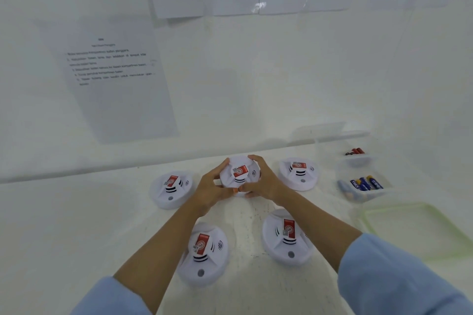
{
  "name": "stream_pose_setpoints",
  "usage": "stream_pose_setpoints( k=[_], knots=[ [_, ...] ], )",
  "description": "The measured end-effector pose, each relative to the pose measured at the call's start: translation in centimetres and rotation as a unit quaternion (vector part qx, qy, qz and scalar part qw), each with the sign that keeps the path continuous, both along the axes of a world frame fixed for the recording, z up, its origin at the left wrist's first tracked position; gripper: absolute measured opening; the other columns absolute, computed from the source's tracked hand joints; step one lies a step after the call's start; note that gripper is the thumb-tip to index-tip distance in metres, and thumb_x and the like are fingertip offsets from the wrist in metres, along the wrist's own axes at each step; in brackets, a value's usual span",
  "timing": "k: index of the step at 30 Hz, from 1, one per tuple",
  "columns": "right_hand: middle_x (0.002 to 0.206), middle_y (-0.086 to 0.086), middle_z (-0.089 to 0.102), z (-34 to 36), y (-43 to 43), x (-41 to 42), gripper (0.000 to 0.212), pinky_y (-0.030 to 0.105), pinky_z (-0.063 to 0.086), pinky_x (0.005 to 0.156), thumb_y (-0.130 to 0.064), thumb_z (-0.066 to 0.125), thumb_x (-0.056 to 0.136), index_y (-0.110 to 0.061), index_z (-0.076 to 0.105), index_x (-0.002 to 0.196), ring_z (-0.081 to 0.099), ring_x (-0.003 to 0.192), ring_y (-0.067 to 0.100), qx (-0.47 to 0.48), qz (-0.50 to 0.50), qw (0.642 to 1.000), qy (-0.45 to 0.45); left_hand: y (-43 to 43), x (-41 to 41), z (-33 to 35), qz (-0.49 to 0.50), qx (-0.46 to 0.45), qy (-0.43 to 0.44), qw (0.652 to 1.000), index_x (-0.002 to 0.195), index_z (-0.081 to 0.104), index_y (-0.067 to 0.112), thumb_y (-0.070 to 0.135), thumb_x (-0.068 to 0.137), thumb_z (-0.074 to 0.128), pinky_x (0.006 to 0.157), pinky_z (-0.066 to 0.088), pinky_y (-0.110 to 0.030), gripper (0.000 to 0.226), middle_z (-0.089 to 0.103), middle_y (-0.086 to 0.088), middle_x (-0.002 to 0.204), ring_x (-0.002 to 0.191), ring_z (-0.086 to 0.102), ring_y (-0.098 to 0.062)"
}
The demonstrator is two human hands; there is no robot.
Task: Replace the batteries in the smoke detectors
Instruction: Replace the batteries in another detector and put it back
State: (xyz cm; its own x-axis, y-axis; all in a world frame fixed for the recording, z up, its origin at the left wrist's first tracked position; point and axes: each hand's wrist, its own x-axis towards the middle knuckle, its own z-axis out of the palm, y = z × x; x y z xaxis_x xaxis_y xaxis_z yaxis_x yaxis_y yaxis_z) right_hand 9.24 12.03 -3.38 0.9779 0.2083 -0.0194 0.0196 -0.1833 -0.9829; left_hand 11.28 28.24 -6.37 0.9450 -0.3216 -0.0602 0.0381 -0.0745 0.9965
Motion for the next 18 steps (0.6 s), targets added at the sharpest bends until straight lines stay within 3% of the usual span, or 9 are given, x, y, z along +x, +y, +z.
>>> stream_pose_setpoints(
  k=[2,5,9,11,13,18],
  knots=[
    [0.109,0.059,0.034,-0.2,0.0,0.3,0.039,0.026,0.037,0.063,0.021,0.052,0.079,0.040,0.030,0.105,0.036,0.105,0.067,-0.014,0.006,1.000,-0.005,0.1,0.1,0.0,-0.005,0.006,-0.001,1.000,0.141,0.036,0.021,-0.014,0.074,0.067,0.073,0.055,-0.020,0.082,0.056,-0.003,0.123,0.099,0.060,-0.017],
    [0.119,0.052,0.036,-0.7,-0.2,0.7,0.046,0.017,0.039,0.065,0.021,0.055,0.078,0.033,0.029,0.114,0.045,0.104,0.058,-0.039,-0.010,0.999,-0.029,0.2,0.3,0.0,-0.007,0.013,-0.003,1.000,0.142,0.036,0.020,-0.013,0.074,0.067,0.075,0.055,-0.022,0.082,0.056,-0.003,0.123,0.094,0.060,-0.012],
    [0.117,0.053,0.036,-0.8,-0.4,0.9,0.048,0.020,0.036,0.068,0.022,0.057,0.076,0.034,0.029,0.114,0.042,0.107,0.060,-0.022,-0.015,1.000,-0.011,0.1,0.4,0.1,-0.007,0.018,0.001,1.000,0.142,0.035,0.020,-0.015,0.074,0.066,0.071,0.055,-0.020,0.082,0.057,0.006,0.114,0.091,0.060,-0.008],
    [0.119,0.042,0.042,-1.5,-0.6,1.3,0.064,0.019,0.039,0.072,0.016,0.066,0.071,0.023,0.030,0.123,0.049,0.101,0.041,-0.037,-0.035,0.998,-0.023,0.2,0.4,0.1,-0.007,0.019,0.001,1.000,0.142,0.035,0.020,-0.016,0.074,0.066,0.069,0.055,-0.019,0.082,0.057,0.009,0.111,0.090,0.060,-0.007],
    [0.123,0.019,0.042,-2.1,-0.6,1.6,0.081,0.017,0.044,0.078,0.009,0.071,0.066,0.005,0.025,0.133,0.044,0.108,0.021,-0.032,-0.042,0.999,-0.011,0.2,0.4,0.1,-0.007,0.019,0.001,1.000,0.142,0.036,0.019,-0.016,0.074,0.065,0.068,0.055,-0.018,0.082,0.057,0.008,0.111,0.090,0.060,-0.007],
    [0.125,0.014,0.039,-2.8,-0.7,2.2,0.078,0.018,0.044,0.082,0.019,0.065,0.072,0.001,0.022,0.134,0.042,0.110,0.018,-0.011,-0.035,0.999,-0.006,0.1,0.2,0.2,-0.005,0.012,0.000,1.000,0.141,0.036,0.020,-0.016,0.075,0.064,0.068,0.055,-0.018,0.081,0.058,0.006,0.111,0.088,0.059,-0.007]
  ],
)
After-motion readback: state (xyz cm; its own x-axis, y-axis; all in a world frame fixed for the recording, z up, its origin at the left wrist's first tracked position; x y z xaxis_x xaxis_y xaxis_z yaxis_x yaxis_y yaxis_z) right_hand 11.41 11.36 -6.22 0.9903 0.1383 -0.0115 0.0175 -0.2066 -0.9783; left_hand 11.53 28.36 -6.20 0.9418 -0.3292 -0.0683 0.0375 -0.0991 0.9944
